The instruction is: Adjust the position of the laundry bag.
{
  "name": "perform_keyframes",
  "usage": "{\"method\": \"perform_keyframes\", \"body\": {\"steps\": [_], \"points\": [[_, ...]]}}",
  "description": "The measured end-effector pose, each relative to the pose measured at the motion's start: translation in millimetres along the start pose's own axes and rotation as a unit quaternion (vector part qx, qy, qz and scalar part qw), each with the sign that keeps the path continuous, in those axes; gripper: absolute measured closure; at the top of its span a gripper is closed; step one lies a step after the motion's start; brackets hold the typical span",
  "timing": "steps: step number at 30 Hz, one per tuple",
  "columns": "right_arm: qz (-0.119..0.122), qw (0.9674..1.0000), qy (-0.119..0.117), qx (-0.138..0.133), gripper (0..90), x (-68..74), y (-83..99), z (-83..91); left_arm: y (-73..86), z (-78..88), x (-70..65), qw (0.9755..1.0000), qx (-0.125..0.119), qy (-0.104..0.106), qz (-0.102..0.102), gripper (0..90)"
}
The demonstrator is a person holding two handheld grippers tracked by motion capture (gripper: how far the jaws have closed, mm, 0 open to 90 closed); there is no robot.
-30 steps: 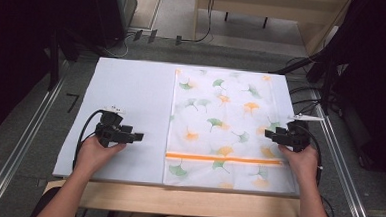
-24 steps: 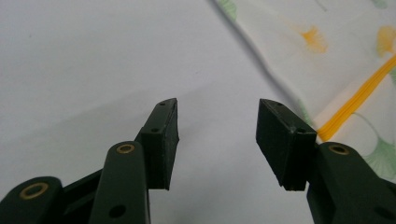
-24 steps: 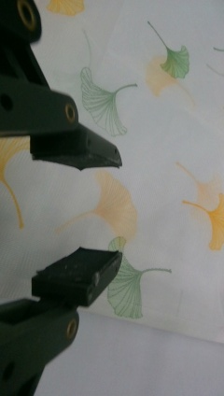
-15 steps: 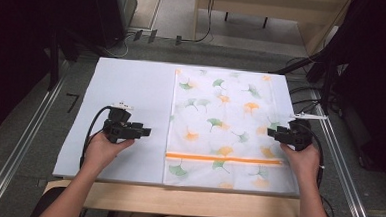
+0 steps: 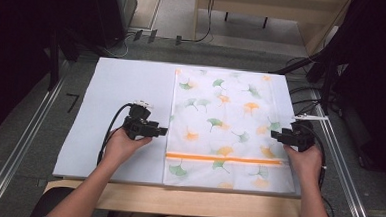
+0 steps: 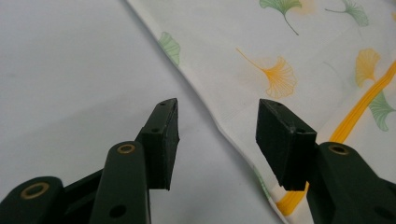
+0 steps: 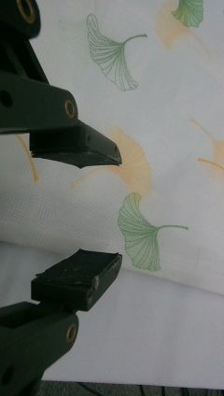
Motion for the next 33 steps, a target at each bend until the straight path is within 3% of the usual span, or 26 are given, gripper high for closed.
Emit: {"method": "perform_keyframes", "body": {"steps": [9,14,20,24,28,31,33], "points": [[-0.004,1.0000,0.001,-0.002,45.8,-2.4,1.6,-1.2,3.0,-21.3,-2.3,0.9995,0.031,0.001,0.011,59.1],[-0.004,1.0000,0.002,0.000,45.9,-3.4,3.6,-2.5,6.7,-31.3,3.6,0.9985,0.046,-0.008,0.029,57.1],[-0.009,0.9999,0.005,0.002,46.1,-6.2,6.2,-2.0,4.2,-34.3,1.5,0.9986,0.041,-0.008,0.034,57.7],[-0.011,0.9999,0.003,0.004,46.1,-5.5,7.8,-3.0,0.5,-42.0,-6.1,0.9986,0.033,0.011,0.041,55.4],[-0.010,0.9999,0.003,0.013,46.1,-4.9,10.1,-6.7,-1.2,-45.5,-8.1,0.9988,0.031,0.012,0.038,56.6],[0.001,0.9997,0.004,0.023,47.2,0.1,11.5,-12.1,-1.4,-46.9,-7.5,0.9991,0.029,0.006,0.029,64.6],[-0.005,0.9997,-0.006,0.022,50.4,3.4,10.1,-12.5,-0.8,-46.8,-7.0,0.9992,0.031,0.004,0.026,69.3]]}}
Point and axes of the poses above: each handheld gripper's, and its own axes: z roughly backward along the jaws, y roughly out of its underside, x roughly to its left, the point moved 9 cm from there along -z, roughly forward along the jaws, and after that the axes turned 9 degrees about y, right-handed, at the moved point
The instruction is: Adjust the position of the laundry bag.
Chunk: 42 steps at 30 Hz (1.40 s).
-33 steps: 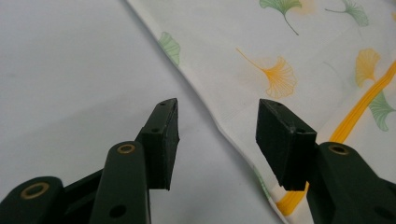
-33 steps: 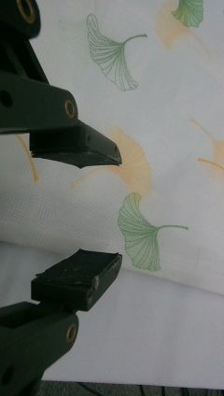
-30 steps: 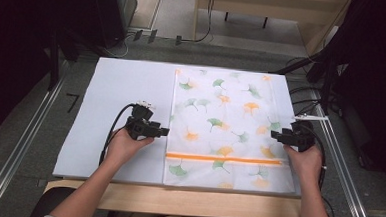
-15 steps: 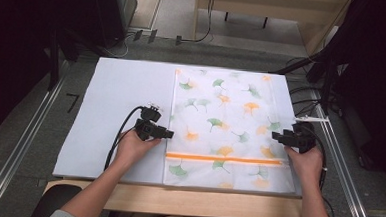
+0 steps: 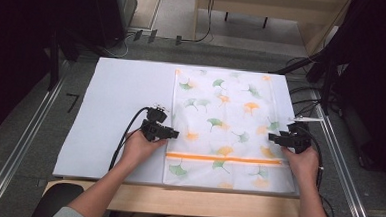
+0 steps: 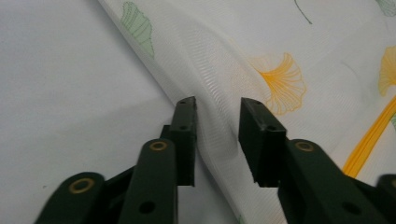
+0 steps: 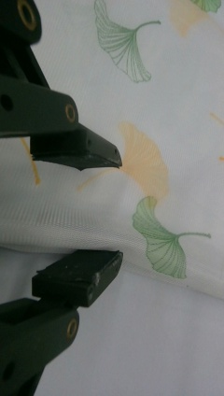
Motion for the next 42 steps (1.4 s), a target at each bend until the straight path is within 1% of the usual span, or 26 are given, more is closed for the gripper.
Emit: {"method": "perform_keyframes", "body": {"steps": [1,2,3,5,7,10,11,12,13,15,16,20,25,26,28,30,31,32,33,34,35,36,37,39,40,42], "points": [[0.001,1.0000,-0.003,0.000,51.8,1.4,-0.3,-0.2,0.8,0.2,-0.1,1.0000,0.005,0.004,-0.005,72.2],[0.002,1.0000,-0.005,-0.001,52.6,2.7,-0.8,-0.8,1.2,-0.8,-1.4,0.9999,0.005,0.009,-0.001,75.8],[0.004,1.0000,-0.004,0.000,54.2,4.1,-0.6,-0.9,0.8,-2.3,-3.2,0.9999,0.002,0.010,-0.002,77.7],[0.004,1.0000,-0.006,0.000,57.8,5.8,-1.3,-1.3,1.8,-4.1,-5.3,0.9999,0.007,0.011,-0.010,83.4],[0.002,1.0000,-0.004,0.002,65.1,5.6,-1.2,-1.0,1.9,-4.6,-5.8,0.9998,0.008,0.011,-0.012,88.8],[0.002,0.9999,-0.006,0.011,81.9,5.4,0.5,0.8,1.8,-3.8,-4.7,0.9996,0.011,0.022,-0.010,90.0],[0.004,0.9999,-0.004,0.012,85.7,4.6,0.9,0.8,1.8,-3.8,-4.7,0.9996,0.011,0.022,-0.010,90.0],[0.003,0.9999,-0.005,0.013,87.0,3.9,1.1,0.8,1.1,-2.4,-3.0,0.9996,0.008,0.028,-0.004,90.0],[-0.004,0.9999,-0.007,0.015,89.1,3.7,1.0,0.8,1.1,-2.4,-3.0,0.9996,0.008,0.028,-0.004,90.0],[-0.008,0.9998,-0.008,0.015,90.0,3.1,0.6,1.0,0.5,-0.8,-1.5,0.9996,0.007,0.028,-0.004,90.0],[-0.016,0.9997,-0.009,0.016,90.0,3.5,-0.4,1.5,0.6,1.2,0.2,0.9996,0.009,0.028,-0.002,90.0],[-0.011,0.9998,-0.016,0.009,90.0,9.2,-4.3,4.3,0.1,6.5,5.5,0.9997,0.005,0.024,-0.001,90.0],[-0.006,0.9996,-0.026,0.013,90.0,17.7,-6.9,3.8,1.2,14.4,11.8,0.9997,0.004,0.022,0.004,90.0],[-0.001,0.9994,-0.032,0.014,90.0,23.6,-9.3,3.6,1.0,23.0,16.9,0.9998,-0.003,0.019,0.007,90.0],[0.005,0.9991,-0.039,0.013,90.0,31.0,-12.3,2.8,1.1,32.8,22.9,0.9997,-0.013,0.017,0.015,90.0],[0.011,0.9987,-0.046,0.016,90.0,40.1,-15.3,1.5,1.7,37.4,26.3,0.9996,-0.016,0.016,0.018,90.0],[0.015,0.9985,-0.050,0.016,90.0,45.2,-17.1,0.3,4.6,44.4,31.9,0.9995,-0.012,0.015,0.026,90.0],[0.019,0.9983,-0.052,0.018,90.0,49.8,-18.6,-0.8,6.3,47.8,34.9,0.9995,-0.012,0.007,0.027,90.0],[0.026,0.9980,-0.055,0.019,90.0,54.8,-20.0,-1.8,6.3,47.8,34.9,0.9995,-0.012,0.007,0.027,90.0],[0.032,0.9977,-0.057,0.020,90.0,59.9,-21.3,-2.7,10.0,54.2,40.6,0.9997,-0.005,0.001,0.024,90.0],[0.032,0.9977,-0.057,0.020,90.0,59.9,-21.3,-2.7,10.0,54.2,40.6,0.9997,-0.005,0.001,0.024,90.0],[0.039,0.9973,-0.058,0.021,90.0,64.3,-22.4,-3.4,11.1,58.5,44.1,0.9996,-0.009,-0.003,0.026,90.0],[0.051,0.9966,-0.061,0.022,90.0,74.5,-24.7,-4.8,13.0,64.6,49.3,0.9993,-0.013,-0.001,0.035,90.0],[0.057,0.9959,-0.067,0.023,90.0,82.5,-26.5,-5.1,16.5,71.1,55.5,0.9987,-0.015,0.003,0.048,90.0],[0.057,0.9959,-0.067,0.023,90.0,82.5,-26.5,-5.1,16.5,71.1,55.5,0.9987,-0.015,0.003,0.048,90.0],[0.067,0.9944,-0.078,0.024,90.0,96.0,-29.5,-6.7,22.3,79.8,66.1,0.9984,-0.014,-0.002,0.055,90.0]]}}
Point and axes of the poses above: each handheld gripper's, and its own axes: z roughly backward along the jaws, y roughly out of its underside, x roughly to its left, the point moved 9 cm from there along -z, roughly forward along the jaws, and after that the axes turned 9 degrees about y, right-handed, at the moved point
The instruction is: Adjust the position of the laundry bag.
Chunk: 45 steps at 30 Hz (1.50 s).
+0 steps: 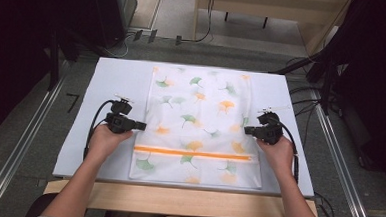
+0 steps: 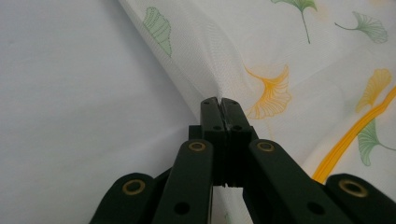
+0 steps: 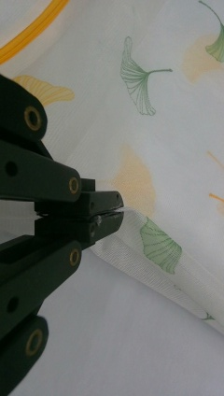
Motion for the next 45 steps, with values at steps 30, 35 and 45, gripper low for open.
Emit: {"method": "perform_keyframes", "body": {"steps": [30,35,45], "points": [[0.025,0.9990,-0.011,-0.035,54.1,18.6,-9.4,1.6,-4.8,27.8,12.6,0.9990,-0.042,-0.011,-0.011,44.0],[0.025,0.9985,-0.016,-0.046,53.7,20.3,-5.8,17.9,-6.4,28.0,-6.8,0.9986,-0.032,-0.006,-0.040,40.9],[0.042,0.9984,-0.025,-0.029,58.2,30.9,17.5,39.1,-8.3,18.3,-36.6,0.9963,-0.014,0.017,-0.082,39.3]]}}
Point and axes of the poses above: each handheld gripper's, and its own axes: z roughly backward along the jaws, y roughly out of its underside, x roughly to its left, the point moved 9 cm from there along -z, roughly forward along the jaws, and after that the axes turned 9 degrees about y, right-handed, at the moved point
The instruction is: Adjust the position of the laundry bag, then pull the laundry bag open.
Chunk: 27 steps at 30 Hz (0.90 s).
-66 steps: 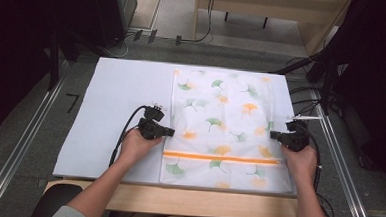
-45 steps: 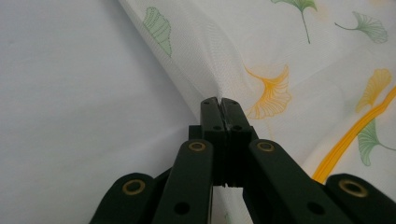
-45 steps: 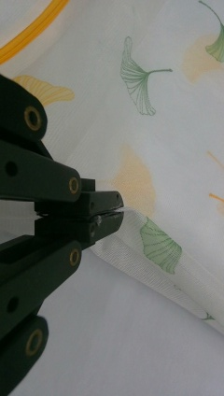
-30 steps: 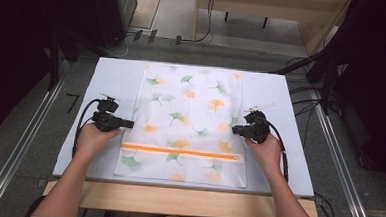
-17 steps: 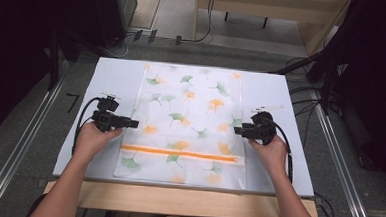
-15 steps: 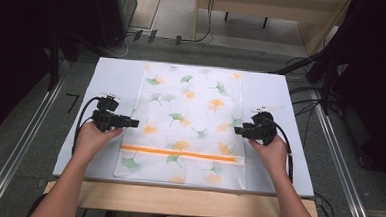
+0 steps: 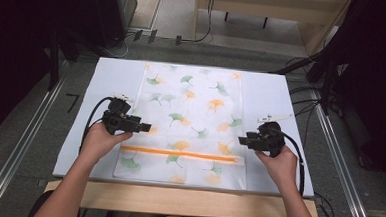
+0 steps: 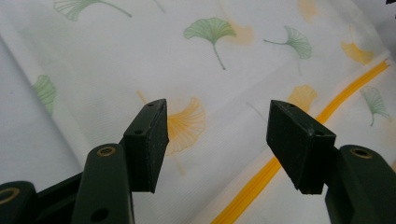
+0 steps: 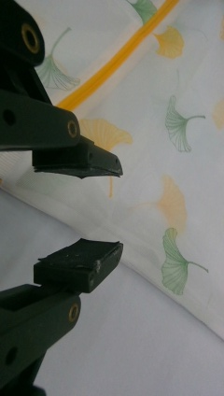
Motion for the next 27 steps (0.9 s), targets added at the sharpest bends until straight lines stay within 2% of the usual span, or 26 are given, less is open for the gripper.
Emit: {"method": "perform_keyframes", "body": {"steps": [2,5,11,17,24,27], "points": [[0.003,1.0000,-0.001,-0.004,59.7,2.7,2.7,4.9,-1.8,-2.2,-4.8,1.0000,-0.002,0.001,-0.007,39.1],[0.008,0.9999,-0.006,-0.007,65.7,6.8,7.6,10.7,-3.7,-6.2,-12.2,0.9999,0.000,0.012,0.000,38.9],[-0.002,0.9996,-0.023,-0.015,71.1,14.0,14.1,16.2,-6.2,-18.1,-24.2,0.9996,0.003,0.016,-0.023,38.7],[0.006,0.9998,-0.018,0.002,76.0,17.5,23.2,10.5,-5.2,-31.9,-33.6,0.9987,0.021,0.025,-0.040,38.4],[0.008,0.9996,-0.020,0.020,80.8,20.4,32.4,8.5,-8.6,-44.0,-44.7,0.9976,0.027,0.032,-0.055,38.0],[0.008,0.9994,-0.020,0.027,82.4,21.6,36.4,7.8,-11.0,-50.5,-52.2,0.9968,0.030,0.043,-0.061,38.0]]}}
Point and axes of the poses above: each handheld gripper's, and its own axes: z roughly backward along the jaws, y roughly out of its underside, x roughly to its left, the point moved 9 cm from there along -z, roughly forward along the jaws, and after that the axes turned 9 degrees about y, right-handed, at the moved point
